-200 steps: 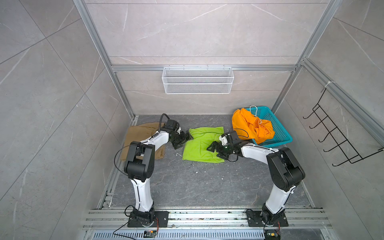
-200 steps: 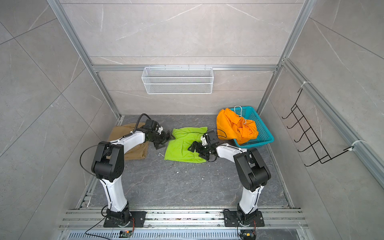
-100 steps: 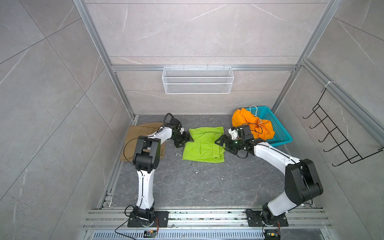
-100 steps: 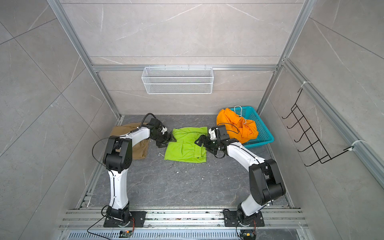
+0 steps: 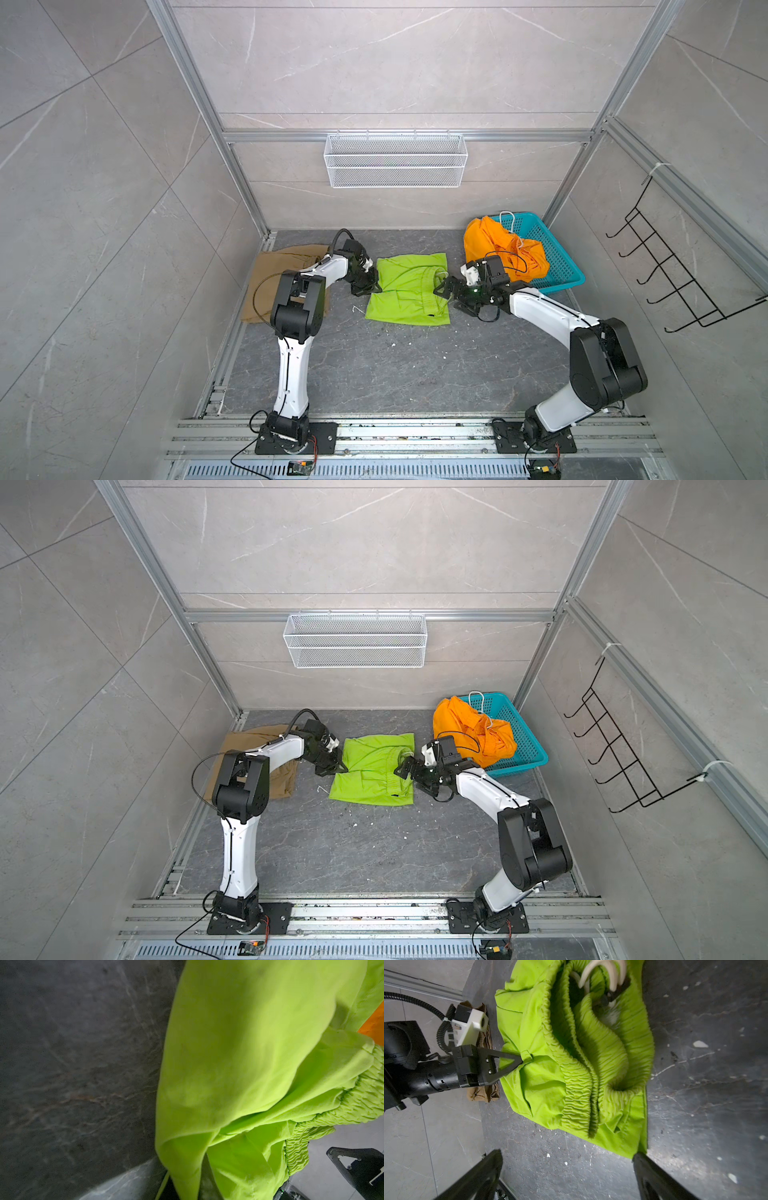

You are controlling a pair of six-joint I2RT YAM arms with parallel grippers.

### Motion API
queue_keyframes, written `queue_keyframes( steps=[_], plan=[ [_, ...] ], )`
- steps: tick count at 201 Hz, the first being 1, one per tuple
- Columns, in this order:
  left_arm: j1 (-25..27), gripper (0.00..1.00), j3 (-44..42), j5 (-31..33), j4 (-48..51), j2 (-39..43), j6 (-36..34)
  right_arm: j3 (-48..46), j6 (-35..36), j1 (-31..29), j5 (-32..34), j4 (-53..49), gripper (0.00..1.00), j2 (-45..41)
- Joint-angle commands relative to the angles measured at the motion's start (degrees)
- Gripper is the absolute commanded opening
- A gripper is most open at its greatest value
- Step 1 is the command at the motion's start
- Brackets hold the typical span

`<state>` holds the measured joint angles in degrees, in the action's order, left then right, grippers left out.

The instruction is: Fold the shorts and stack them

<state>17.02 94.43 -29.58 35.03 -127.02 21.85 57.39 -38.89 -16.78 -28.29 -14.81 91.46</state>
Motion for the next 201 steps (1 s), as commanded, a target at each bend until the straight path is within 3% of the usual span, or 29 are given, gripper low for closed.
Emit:
queue_keyframes(
  steps=[1,48,98,126,201],
  plan=[
    [0.3,0.00,4.2,5.2,9.1,2.1,-5.9,-1.6,0.5,0.3,0.7,-0.7,1.00,-1.8],
    [0.5,0.00,13.4,33.2,26.1,5.4,-13.8,-1.3,0.2,-0.1,0.0,-0.8,1.00,-2.4],
    [0.5,0.00,19.3,58.3,32.7,8.4,-21.0,4.4,0.0,-6.1,0.5,-0.4,1.00,2.4],
    [0.5,0.00,20.7,63.9,34.1,9.4,-22.2,9.6,0.0,-9.8,0.5,-0.8,1.00,6.7],
    [0.0,0.00,26.7,65.1,33.6,10.2,-21.1,18.9,-0.9,-14.6,0.2,-1.6,1.00,13.5]
  ],
)
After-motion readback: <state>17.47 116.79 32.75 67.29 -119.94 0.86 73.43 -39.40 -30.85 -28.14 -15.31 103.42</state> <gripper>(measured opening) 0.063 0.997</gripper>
